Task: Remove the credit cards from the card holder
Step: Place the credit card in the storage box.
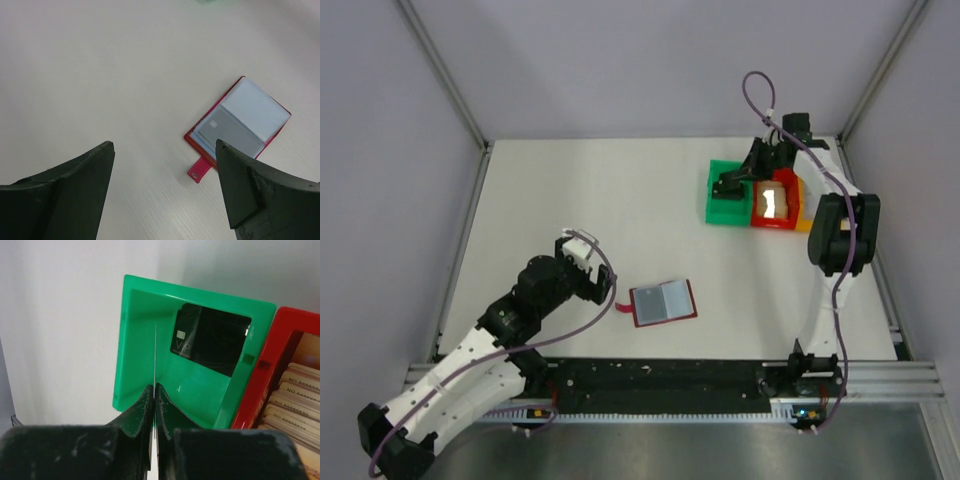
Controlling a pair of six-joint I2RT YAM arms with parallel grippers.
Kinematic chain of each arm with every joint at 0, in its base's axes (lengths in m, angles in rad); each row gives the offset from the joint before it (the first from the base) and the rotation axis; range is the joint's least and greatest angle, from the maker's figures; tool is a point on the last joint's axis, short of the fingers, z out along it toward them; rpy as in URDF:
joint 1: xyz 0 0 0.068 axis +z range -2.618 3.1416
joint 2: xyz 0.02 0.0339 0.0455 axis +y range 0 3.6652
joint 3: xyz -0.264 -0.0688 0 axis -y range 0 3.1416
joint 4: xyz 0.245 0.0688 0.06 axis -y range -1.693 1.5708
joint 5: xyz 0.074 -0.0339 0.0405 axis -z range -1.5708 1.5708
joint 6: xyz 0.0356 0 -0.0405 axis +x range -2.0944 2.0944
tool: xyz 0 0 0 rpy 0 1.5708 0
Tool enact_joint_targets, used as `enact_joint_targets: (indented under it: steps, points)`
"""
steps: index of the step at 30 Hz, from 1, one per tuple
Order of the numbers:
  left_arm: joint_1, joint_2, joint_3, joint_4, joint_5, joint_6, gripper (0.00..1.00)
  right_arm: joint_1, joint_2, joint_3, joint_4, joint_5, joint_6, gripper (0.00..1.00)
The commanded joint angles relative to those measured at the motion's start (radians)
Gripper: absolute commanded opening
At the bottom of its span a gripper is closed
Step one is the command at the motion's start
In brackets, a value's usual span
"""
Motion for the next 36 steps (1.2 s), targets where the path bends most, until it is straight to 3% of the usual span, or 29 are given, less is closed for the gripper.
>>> enact_joint_targets:
  steps: [1,9,15,25,33,36]
  points:
    - [0.003,0.019,0.022,0.038,-0.005,0.006,0.86,-0.002,0.059,0.091,0.001,-0.053,0.016,0.0]
    - [0.003,0.028,0.024,0.032,0.008,0.008,0.86,0.015,0.123,0.112,-0.019,-0.038,-0.008,0.0]
    - [0.002,0.02,0.021,0.028,0.014,0.003,0.86,0.038,0.162,0.149,-0.053,-0.006,-0.042,0.09]
    - [0.003,0.016,0.024,0.021,0.017,0.0,0.86,0.057,0.149,0.18,-0.056,0.183,-0.065,0.42]
    - [0.003,0.013,0.022,0.026,0.02,-0.007,0.86,0.098,0.027,0.206,-0.054,0.342,-0.172,0.78]
    - [0.003,0.017,0.021,0.031,0.02,-0.009,0.86,0.121,-0.027,0.201,-0.054,0.425,-0.203,0.84]
